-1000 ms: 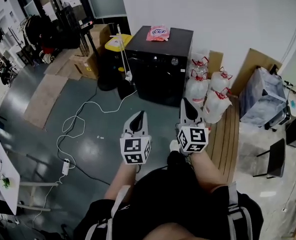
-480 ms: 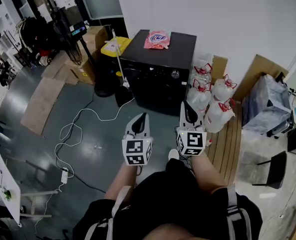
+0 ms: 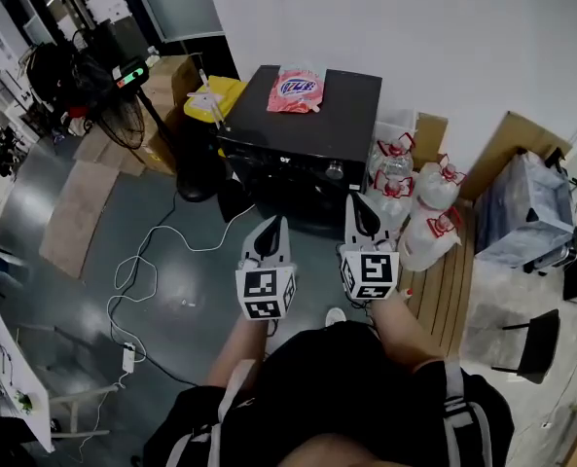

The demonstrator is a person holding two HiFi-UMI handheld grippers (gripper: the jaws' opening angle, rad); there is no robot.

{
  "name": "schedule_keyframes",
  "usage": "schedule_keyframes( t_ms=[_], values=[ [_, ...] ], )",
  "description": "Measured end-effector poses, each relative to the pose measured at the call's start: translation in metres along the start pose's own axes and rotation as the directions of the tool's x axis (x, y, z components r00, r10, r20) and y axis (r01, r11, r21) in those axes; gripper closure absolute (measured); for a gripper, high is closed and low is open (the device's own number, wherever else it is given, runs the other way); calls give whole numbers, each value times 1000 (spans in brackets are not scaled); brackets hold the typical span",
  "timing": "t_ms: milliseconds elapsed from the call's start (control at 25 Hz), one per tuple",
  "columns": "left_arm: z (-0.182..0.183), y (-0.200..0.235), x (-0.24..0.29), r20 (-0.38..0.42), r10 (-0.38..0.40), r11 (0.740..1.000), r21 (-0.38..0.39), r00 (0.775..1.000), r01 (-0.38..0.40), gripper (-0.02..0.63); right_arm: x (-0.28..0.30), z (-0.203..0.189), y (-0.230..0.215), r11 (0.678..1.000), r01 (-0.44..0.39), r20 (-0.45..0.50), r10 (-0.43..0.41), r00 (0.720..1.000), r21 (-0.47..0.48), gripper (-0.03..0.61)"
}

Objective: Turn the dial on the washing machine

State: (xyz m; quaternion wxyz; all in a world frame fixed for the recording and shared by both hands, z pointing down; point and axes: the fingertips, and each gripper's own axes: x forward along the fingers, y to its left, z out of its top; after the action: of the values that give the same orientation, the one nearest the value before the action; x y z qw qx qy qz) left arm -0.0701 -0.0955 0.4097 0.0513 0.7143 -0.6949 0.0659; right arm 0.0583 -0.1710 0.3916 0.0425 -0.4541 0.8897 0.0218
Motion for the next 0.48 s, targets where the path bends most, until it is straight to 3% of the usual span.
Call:
schedule_keyframes(
  t_ms=[480],
  values=[
    [14,26,108,-6,1,1000,-25,1000,-1,618,108,-24,-41,1000,-27,-53,28,998,15,571]
  ],
)
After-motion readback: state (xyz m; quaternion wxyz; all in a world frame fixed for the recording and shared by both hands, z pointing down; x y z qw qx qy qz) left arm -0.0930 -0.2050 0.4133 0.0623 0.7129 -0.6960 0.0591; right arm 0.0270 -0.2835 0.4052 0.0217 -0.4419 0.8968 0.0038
